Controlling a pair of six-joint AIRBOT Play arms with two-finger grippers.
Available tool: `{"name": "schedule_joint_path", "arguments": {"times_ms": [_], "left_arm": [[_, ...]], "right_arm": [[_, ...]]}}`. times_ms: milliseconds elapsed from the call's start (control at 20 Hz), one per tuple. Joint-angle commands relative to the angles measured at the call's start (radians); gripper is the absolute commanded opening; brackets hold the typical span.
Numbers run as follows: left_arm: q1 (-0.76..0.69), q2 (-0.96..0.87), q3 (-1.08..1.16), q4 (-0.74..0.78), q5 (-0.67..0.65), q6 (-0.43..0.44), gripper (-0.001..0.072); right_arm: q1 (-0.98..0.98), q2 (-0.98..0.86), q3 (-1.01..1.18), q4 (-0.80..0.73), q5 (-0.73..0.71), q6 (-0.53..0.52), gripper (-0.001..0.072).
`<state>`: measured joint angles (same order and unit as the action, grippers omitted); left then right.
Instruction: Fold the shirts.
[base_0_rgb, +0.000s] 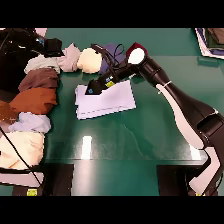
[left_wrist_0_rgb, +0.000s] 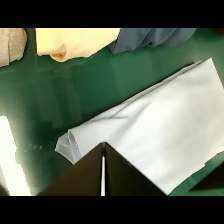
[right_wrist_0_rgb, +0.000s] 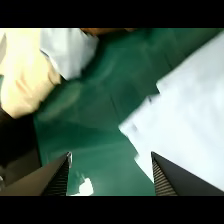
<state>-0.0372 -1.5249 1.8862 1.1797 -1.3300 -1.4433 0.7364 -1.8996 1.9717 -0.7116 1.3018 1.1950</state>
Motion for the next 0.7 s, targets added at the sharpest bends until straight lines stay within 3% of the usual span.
{"name": "schedule_joint_path", "arguments": {"times_ms": [0, 100, 250, 350, 650], "left_arm": [[0.017, 0.016, 0.000, 0.002, -0.035, 0.011, 0.0023], [0.017, 0.016, 0.000, 0.001, -0.043, 0.011, 0.0023], [0.017, 0.014, -0.003, -0.014, -0.041, 0.011, 0.0023], [0.017, 0.014, -0.003, -0.025, -0.032, 0.011, 0.0023], [0.006, 0.014, -0.003, -0.066, -0.011, 0.037, 0.0023]], "right_arm": [[-0.079, 0.011, -0.018, -0.188, 0.190, 0.051, 0.0563], [-0.194, 0.057, -0.114, -0.212, 0.218, 0.063, 0.0563], [-0.383, 0.130, -0.293, -0.198, 0.141, 0.101, 0.0563], [-0.476, 0.142, -0.377, -0.194, 0.097, 0.107, 0.0659], [-0.512, 0.001, -0.469, 0.017, 0.017, 0.072, 0.0669]]}}
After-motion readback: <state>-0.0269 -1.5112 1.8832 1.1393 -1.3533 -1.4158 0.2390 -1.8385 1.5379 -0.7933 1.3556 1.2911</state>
